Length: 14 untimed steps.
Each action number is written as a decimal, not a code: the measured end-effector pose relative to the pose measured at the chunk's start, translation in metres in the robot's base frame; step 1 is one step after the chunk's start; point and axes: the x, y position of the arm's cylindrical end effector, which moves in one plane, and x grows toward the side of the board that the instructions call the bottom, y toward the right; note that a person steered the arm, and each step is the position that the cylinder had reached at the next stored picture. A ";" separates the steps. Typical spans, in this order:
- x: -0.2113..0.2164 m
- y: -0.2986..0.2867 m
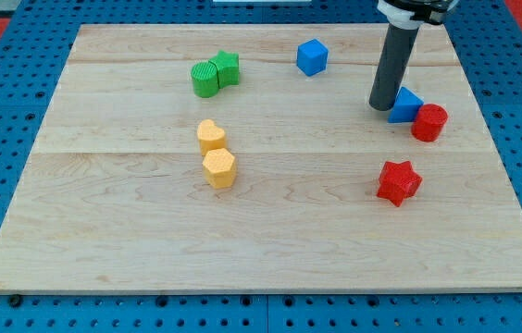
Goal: Push red star left to the blue triangle
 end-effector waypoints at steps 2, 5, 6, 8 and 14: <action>0.000 0.031; 0.087 -0.106; 0.165 -0.104; 0.197 -0.008; 0.153 0.024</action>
